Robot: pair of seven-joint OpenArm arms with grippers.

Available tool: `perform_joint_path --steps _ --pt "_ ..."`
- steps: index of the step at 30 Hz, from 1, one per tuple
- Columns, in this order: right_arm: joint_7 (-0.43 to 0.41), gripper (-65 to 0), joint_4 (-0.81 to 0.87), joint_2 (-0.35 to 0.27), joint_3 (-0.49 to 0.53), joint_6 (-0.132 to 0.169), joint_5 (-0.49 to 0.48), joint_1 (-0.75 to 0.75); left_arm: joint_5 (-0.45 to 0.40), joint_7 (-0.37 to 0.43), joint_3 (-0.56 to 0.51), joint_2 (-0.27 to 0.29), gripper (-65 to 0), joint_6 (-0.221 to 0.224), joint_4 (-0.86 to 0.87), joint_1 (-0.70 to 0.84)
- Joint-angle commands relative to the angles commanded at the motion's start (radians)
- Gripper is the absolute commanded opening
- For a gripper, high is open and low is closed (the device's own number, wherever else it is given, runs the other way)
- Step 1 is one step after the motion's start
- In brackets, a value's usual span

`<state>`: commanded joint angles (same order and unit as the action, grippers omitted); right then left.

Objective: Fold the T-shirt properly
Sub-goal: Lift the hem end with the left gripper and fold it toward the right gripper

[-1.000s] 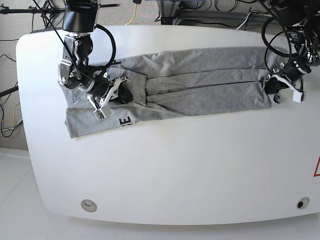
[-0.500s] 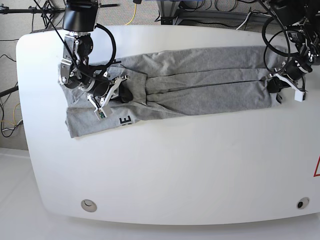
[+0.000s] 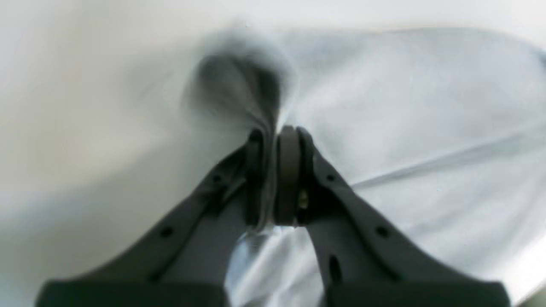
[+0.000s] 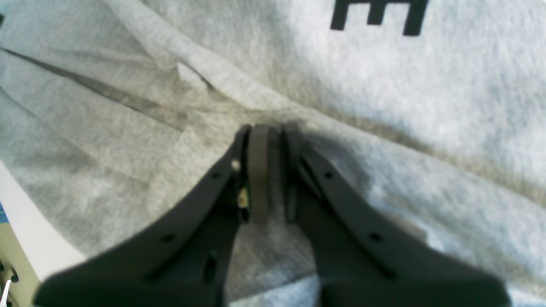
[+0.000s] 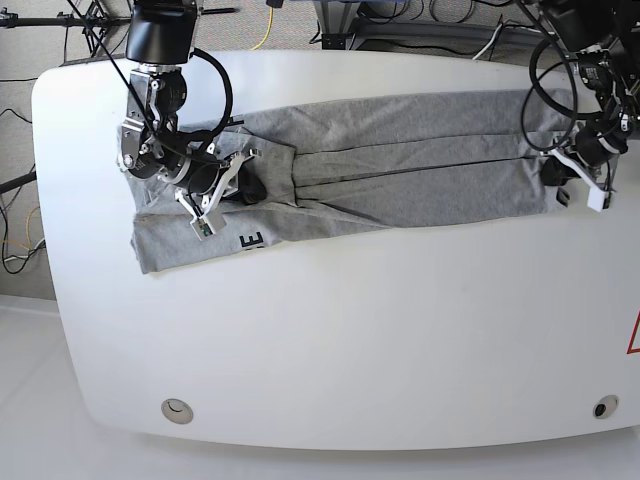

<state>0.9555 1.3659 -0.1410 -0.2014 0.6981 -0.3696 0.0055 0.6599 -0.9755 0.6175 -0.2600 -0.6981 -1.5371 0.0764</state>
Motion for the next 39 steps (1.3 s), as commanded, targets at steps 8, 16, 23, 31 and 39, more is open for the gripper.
perform_joint_path --steps 8,16,23,31,39 --pt "-0.025 -59.8 -0.001 0.000 0.002 0.000 0.007 0.000 -0.001 -0.083 -0.021 0.087 -63.4 0.000 -0.141 0.007" --pt "-0.030 -59.8 0.004 -0.002 0.002 0.000 -0.001 0.000 0.005 -0.086 -0.052 0.132 -63.6 0.000 -0.159 0.001" --pt "-0.033 -60.0 0.005 0.001 0.004 0.000 -0.007 -0.002 0.001 -0.117 -0.045 0.182 -63.9 0.000 -0.194 -0.011" --pt "-0.038 -59.9 -0.002 0.005 0.007 0.000 -0.007 -0.002 0.008 -0.149 -0.070 0.211 -64.3 0.000 -0.226 -0.013" --pt "-0.031 -60.0 -0.002 0.006 0.008 0.000 -0.010 -0.001 0.004 -0.151 -0.194 0.242 -64.6 0.000 -0.231 -0.024"
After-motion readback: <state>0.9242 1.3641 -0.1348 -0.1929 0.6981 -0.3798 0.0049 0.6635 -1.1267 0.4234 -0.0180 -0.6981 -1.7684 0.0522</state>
